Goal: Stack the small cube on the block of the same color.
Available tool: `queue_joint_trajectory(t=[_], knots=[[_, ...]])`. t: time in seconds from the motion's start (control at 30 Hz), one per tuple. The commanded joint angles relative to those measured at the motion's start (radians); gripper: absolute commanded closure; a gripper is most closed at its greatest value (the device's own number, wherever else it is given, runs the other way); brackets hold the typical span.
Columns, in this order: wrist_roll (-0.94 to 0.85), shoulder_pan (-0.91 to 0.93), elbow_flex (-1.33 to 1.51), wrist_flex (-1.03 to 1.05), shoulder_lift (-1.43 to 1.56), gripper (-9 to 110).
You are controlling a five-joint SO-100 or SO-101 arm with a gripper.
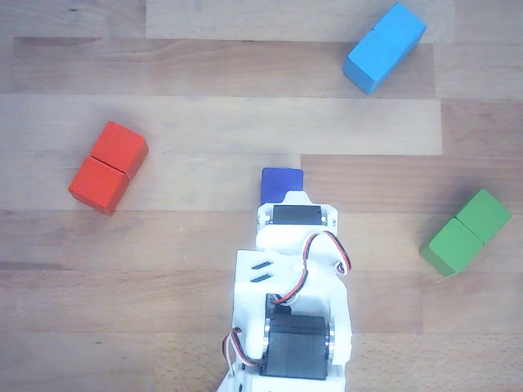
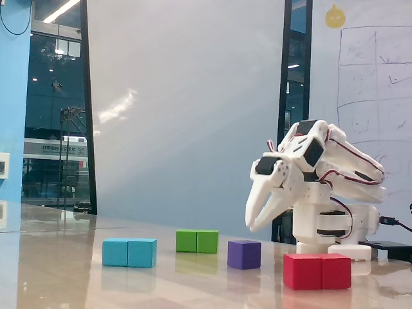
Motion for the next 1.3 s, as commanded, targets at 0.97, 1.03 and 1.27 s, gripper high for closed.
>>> queue_joint_trajectory(t=[0.97, 1.03, 1.27], knots=[[-0.006, -0.471, -0.503, -0.014, -0.213, 101], [-0.008, -0.402, -0.503, -0.014, -0.213, 101], [-0.009, -0.023, -0.506, -0.014, -0.213, 101]])
